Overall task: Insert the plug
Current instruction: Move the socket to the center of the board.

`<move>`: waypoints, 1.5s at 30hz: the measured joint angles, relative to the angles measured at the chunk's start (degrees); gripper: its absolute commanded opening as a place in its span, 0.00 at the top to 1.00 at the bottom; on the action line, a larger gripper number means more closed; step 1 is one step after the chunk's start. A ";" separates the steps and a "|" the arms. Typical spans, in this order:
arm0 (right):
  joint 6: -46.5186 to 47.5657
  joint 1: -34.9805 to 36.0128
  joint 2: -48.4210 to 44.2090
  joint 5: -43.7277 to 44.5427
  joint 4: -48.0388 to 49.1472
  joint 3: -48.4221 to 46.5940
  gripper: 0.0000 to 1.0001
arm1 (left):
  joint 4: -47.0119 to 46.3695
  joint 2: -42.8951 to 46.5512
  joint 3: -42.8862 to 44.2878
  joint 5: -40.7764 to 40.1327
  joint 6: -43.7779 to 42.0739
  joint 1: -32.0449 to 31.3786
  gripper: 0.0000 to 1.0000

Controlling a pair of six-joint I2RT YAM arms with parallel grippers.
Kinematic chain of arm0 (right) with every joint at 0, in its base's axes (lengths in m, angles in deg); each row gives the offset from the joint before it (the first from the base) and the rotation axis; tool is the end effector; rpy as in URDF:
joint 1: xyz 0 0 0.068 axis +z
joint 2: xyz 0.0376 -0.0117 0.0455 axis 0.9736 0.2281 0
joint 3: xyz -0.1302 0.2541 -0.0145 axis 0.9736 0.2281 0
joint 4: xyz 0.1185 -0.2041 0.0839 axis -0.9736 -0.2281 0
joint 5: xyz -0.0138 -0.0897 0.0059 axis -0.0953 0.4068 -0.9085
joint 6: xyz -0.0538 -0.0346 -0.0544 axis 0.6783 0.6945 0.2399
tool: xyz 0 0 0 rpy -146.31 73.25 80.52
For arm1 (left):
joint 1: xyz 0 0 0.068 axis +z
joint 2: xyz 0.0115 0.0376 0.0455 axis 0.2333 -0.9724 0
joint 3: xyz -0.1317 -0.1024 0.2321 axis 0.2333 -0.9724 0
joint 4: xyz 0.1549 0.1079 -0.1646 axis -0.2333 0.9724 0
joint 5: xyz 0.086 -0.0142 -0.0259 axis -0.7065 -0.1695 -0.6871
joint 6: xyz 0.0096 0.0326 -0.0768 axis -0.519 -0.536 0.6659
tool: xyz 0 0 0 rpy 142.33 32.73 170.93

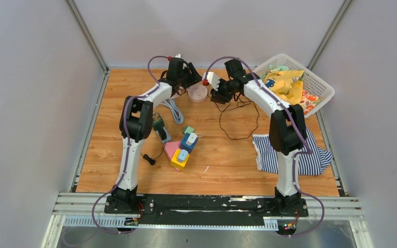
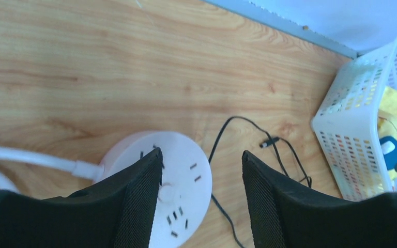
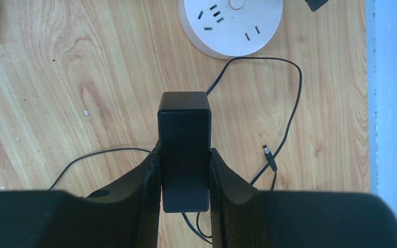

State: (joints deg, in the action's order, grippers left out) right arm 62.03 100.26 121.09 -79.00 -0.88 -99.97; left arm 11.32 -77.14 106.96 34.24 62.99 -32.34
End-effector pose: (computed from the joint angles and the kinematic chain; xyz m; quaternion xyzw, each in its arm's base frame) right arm 0.4361 0.2218 0.2525 -0.6103 0.6781 0.1024 0.3965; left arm 0.5406 -0.1990 0.1891 -0.1273 0.8457 -0.3293 0.4002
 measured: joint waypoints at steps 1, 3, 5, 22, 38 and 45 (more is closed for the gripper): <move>0.00 -0.07 -0.02 0.09 0.13 0.00 1.00 | -0.11 -0.81 1.07 -0.46 -0.13 0.02 0.46; 0.00 -0.24 -0.04 0.07 0.26 0.00 1.00 | -0.39 -3.15 3.52 -0.68 -0.09 0.07 0.47; -0.02 -0.39 -0.11 0.07 0.31 0.00 1.00 | -0.44 -5.40 4.83 -0.37 -0.11 0.11 0.47; -0.02 -1.38 -1.20 -1.25 1.73 0.59 1.00 | -4.79 -3.87 -1.75 13.88 0.48 -1.75 0.53; 0.00 -0.35 -2.16 -2.99 1.84 0.02 1.00 | 5.84 2.84 -0.61 7.98 -2.21 -1.01 0.39; 1.42 1.70 0.17 -2.78 1.53 -6.34 1.00 | 11.41 1.84 3.06 5.60 -6.62 0.48 0.41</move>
State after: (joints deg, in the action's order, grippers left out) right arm 63.45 101.96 121.26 -81.78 0.65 -106.31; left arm 22.73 -75.31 110.02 39.84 56.37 -31.86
